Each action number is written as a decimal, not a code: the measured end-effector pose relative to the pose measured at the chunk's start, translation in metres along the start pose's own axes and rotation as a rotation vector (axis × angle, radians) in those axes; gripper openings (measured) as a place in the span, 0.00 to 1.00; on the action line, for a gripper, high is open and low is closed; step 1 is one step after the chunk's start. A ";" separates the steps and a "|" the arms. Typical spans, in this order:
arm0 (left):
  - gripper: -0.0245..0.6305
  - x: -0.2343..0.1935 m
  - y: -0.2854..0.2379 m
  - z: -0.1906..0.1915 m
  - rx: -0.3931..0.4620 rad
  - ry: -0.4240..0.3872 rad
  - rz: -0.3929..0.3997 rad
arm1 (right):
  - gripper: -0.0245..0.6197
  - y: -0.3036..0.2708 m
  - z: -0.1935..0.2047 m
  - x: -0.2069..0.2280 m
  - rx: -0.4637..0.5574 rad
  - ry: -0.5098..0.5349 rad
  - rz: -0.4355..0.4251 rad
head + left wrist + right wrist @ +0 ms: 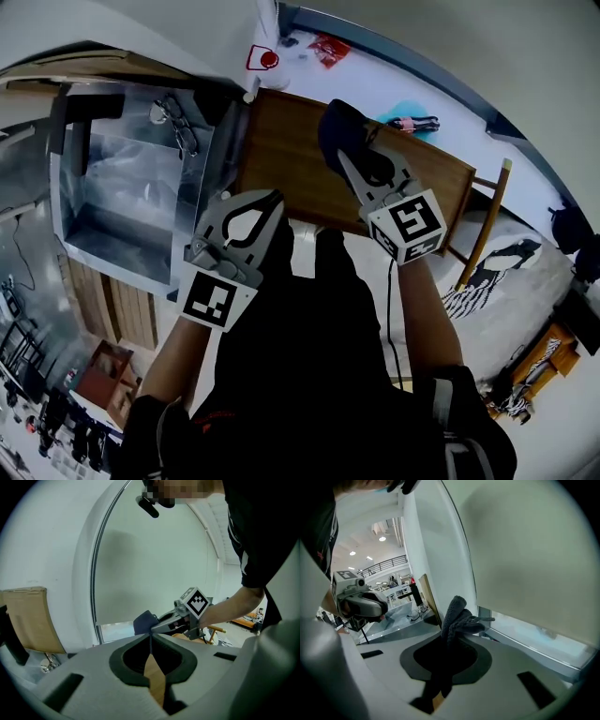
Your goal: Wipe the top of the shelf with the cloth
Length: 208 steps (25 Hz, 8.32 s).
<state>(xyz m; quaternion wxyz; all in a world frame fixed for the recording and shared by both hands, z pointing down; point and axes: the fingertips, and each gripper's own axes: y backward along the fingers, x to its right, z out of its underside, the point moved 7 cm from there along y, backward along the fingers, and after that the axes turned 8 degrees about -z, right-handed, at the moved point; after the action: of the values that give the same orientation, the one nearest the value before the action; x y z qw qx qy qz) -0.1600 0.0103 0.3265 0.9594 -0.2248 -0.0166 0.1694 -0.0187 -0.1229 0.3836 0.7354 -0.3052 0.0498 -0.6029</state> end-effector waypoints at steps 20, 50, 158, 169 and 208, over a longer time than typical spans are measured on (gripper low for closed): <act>0.08 -0.046 0.018 0.051 -0.063 0.115 0.013 | 0.10 -0.163 0.020 0.010 -0.128 0.093 -0.035; 0.08 0.010 -0.030 0.042 -0.138 0.064 0.115 | 0.10 -0.111 0.120 0.070 -0.330 0.057 0.155; 0.08 -0.003 0.063 0.049 -0.050 0.091 0.041 | 0.10 -0.167 0.090 -0.065 -0.354 0.098 0.030; 0.08 0.014 0.050 0.050 -0.063 0.071 0.085 | 0.10 -0.146 0.127 -0.037 -0.404 0.034 0.090; 0.08 0.163 -0.048 0.003 -0.063 -0.032 0.308 | 0.10 0.064 0.225 0.060 -0.396 -0.151 0.342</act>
<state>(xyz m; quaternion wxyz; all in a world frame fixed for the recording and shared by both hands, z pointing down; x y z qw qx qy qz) 0.0086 0.0253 0.3432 0.9142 -0.2521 -0.0027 0.3174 0.1512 -0.0847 0.5510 0.7542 -0.4743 0.1628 -0.4240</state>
